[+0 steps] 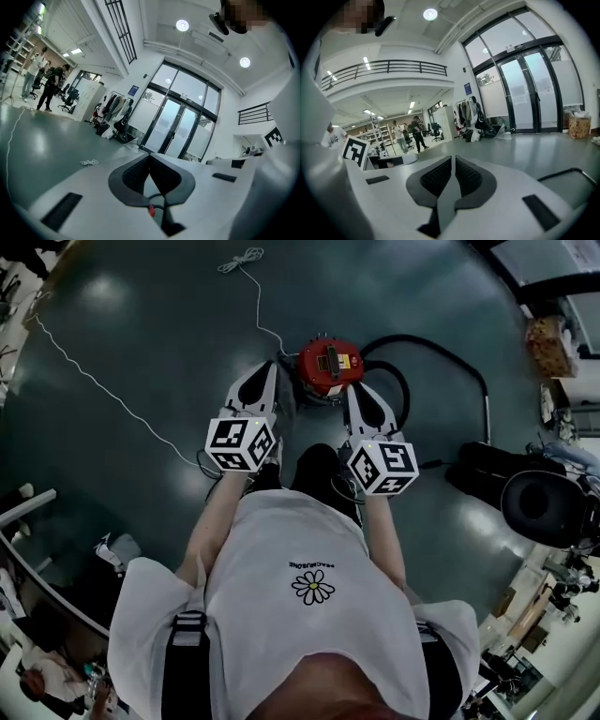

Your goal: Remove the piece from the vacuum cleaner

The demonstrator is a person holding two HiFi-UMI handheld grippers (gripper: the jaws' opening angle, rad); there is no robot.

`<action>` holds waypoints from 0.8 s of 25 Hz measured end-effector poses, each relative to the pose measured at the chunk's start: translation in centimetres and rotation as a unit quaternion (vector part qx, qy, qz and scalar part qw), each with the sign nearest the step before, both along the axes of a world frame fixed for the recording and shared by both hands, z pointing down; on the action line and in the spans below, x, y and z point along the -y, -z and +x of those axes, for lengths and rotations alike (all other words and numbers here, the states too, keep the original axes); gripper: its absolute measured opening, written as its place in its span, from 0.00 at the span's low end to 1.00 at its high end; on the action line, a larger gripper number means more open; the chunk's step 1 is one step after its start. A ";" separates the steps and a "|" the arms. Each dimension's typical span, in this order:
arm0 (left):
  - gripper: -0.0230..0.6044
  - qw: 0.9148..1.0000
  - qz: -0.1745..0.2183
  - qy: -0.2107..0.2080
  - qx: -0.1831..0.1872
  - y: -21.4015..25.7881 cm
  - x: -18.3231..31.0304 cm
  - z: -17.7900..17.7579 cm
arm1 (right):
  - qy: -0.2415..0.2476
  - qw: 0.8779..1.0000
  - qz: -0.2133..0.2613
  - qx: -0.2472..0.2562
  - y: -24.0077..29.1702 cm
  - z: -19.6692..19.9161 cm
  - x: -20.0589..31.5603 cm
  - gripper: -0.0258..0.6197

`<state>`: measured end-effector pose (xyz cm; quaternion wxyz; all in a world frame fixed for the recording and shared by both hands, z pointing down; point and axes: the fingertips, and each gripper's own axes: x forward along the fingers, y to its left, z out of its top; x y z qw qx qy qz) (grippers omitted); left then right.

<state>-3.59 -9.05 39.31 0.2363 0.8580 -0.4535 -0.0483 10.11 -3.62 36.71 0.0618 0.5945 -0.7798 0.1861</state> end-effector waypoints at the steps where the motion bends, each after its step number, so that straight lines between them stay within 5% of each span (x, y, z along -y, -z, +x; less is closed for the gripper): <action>1: 0.03 1.000 -0.005 0.006 0.001 -0.2 0.5 -0.3 | 0.011 1.000 -0.009 -0.002 -0.5 -0.4 0.5 0.06; 7: 0.03 0.998 -0.055 0.033 0.002 -2.8 3.9 -1.6 | 0.051 0.997 -0.051 0.016 -3.5 -1.5 4.9 0.06; 9: 0.20 0.997 -0.078 0.008 0.013 -4.6 4.6 -0.8 | 0.074 0.995 -0.066 0.009 -5.2 -1.7 6.6 0.08; 10: 0.25 0.996 -0.090 -0.001 0.022 -5.8 5.4 -0.2 | 0.087 0.994 -0.071 -0.001 -6.3 -1.6 7.7 0.18; 12: 0.26 0.992 -0.121 -0.002 0.037 -9.3 7.0 0.6 | 0.104 0.990 -0.088 -0.019 -9.4 -1.3 9.9 0.23; 16: 0.26 0.976 -0.208 0.002 0.062 -19.4 9.2 1.3 | 0.081 0.980 -0.179 -0.034 -20.5 1.0 13.8 0.23; 17: 0.26 0.971 -0.229 0.000 0.070 -22.3 9.7 1.4 | 0.067 0.975 -0.207 -0.045 -23.9 1.8 14.9 0.06; 20: 0.26 0.954 -0.286 -0.001 0.094 -31.4 11.0 1.8 | 0.068 0.951 -0.286 -0.092 -34.7 3.3 18.4 0.05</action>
